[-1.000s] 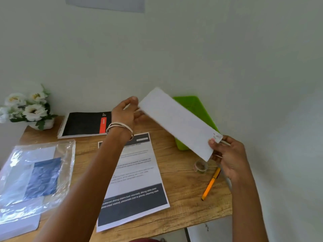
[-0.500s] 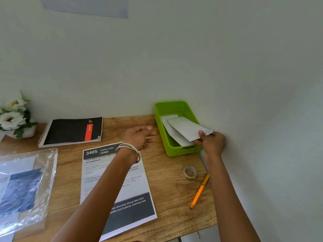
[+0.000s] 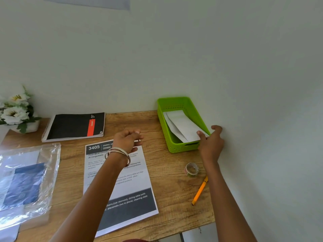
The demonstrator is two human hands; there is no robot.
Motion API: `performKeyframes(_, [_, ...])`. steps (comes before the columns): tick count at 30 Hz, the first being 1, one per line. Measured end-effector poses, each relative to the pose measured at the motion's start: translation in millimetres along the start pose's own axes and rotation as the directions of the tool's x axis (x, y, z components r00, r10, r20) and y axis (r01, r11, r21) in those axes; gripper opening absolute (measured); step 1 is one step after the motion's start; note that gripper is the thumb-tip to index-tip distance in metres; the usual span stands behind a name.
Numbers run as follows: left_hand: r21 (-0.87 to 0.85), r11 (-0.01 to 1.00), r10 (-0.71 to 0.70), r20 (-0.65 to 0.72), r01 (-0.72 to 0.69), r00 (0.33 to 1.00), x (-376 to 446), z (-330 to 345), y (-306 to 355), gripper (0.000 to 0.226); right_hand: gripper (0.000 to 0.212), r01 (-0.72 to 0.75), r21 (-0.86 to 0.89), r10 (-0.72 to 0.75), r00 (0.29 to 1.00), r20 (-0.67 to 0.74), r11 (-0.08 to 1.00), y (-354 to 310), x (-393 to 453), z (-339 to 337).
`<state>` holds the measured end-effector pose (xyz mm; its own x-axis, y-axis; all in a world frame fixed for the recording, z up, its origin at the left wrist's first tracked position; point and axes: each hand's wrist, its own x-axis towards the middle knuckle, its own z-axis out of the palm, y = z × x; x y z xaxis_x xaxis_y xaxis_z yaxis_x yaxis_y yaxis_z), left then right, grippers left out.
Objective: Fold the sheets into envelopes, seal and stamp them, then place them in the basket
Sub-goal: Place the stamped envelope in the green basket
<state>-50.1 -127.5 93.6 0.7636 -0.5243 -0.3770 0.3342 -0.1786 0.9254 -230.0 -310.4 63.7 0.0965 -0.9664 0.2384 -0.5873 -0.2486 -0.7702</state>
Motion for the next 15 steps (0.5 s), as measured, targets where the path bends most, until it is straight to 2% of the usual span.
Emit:
performKeyframes(3, [0.095,0.994,0.058,-0.041,-0.054,0.997,2.8,-13.3,-1.9,0.012,0.026,0.177,0.071,-0.174,0.983,-0.050,0.982,-19.4,-19.3,-10.5])
performKeyframes(5, [0.213,0.973,0.115,-0.090,-0.094,0.989,7.5,-28.5,-5.2,0.011,0.013,0.274,0.173,-0.278,0.961,-0.005,0.946,-32.1,-40.5,-8.0])
performKeyframes(6, [0.284,0.953,0.146,-0.113,-0.108,0.983,10.4,-37.4,-7.7,0.010,0.008,0.290,0.229,-0.311,0.949,0.057,0.929,-36.3,-52.5,-3.8])
performKeyframes(8, [0.427,0.896,0.194,-0.134,-0.120,0.972,13.1,-56.9,-13.6,0.013,0.007,0.252,0.296,-0.334,0.903,0.271,0.921,-37.6,-75.0,10.2])
performKeyframes(10, [0.557,0.823,0.221,-0.132,-0.112,0.966,12.4,-76.4,-21.0,0.016,0.006,0.158,0.272,-0.285,0.798,0.531,0.949,-35.1,-93.2,25.0])
performKeyframes(12, [0.685,0.720,0.230,-0.085,-0.111,0.970,9.0,-95.8,-32.4,0.021,0.014,0.151,0.163,-0.222,0.662,0.716,0.975,-29.3,-107.8,35.6])
performKeyframes(14, [0.755,0.642,0.223,-0.018,-0.133,0.975,2.9,-112.2,-47.7,0.026,0.028,0.248,0.058,-0.194,0.568,0.800,0.967,-21.4,-116.3,41.4])
performKeyframes(15, [0.779,0.613,0.224,-0.007,-0.135,0.975,-1.1,-119.4,-55.1,0.028,0.030,0.287,0.024,-0.186,0.553,0.812,0.958,-19.2,-118.9,42.4])
